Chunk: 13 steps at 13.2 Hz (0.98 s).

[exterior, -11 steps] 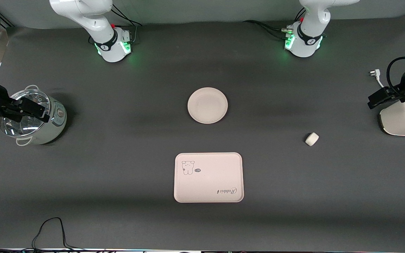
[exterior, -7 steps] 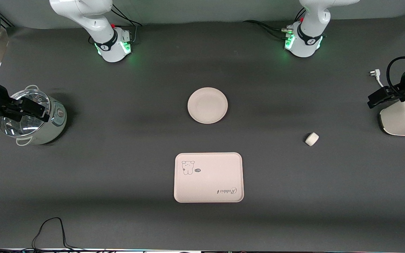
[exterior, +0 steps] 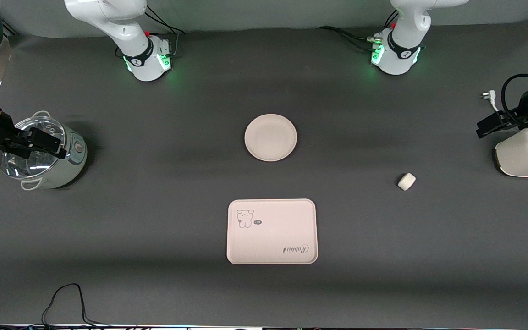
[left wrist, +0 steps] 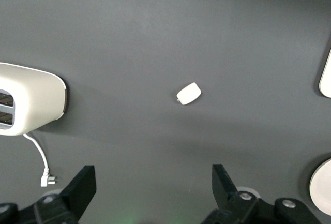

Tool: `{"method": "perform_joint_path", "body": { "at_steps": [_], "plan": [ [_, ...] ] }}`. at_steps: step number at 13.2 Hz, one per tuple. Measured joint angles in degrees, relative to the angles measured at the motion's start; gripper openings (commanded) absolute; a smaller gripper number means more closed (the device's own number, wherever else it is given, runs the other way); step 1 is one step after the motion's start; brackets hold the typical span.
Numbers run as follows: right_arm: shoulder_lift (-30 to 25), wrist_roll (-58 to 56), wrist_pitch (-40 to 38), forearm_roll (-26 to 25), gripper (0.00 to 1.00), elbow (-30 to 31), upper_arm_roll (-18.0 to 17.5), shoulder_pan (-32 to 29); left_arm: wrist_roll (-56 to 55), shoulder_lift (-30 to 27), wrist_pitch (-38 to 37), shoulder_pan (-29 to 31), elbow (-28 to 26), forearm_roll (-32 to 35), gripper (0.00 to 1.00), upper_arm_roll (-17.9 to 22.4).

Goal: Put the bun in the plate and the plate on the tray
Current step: 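Move the left gripper down toward the white bun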

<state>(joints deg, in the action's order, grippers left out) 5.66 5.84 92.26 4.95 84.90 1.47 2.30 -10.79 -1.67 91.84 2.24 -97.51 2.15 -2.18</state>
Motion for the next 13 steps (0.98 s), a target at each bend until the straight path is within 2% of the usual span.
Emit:
{"method": "perform_joint_path", "body": {
  "at_steps": [8, 10, 13],
  "plan": [
    [0.49, -0.13, 0.0, 0.0, 1.0, 1.09, -0.29, 1.21, 0.18, 2.88, 0.45, -0.74, -1.06, -1.94, 1.0, -1.93],
    [0.77, -0.13, 0.0, 0.0, 1.0, 1.28, -0.29, 1.53, 0.18, 3.84, 4.46, -0.43, -5.01, -3.22, 1.0, -1.77],
    [0.89, -0.13, 0.0, 0.0, 1.0, 1.35, -0.29, 1.54, 0.18, 9.32, 16.99, -0.27, -13.43, -3.59, 1.0, -1.61]
  ]
}}
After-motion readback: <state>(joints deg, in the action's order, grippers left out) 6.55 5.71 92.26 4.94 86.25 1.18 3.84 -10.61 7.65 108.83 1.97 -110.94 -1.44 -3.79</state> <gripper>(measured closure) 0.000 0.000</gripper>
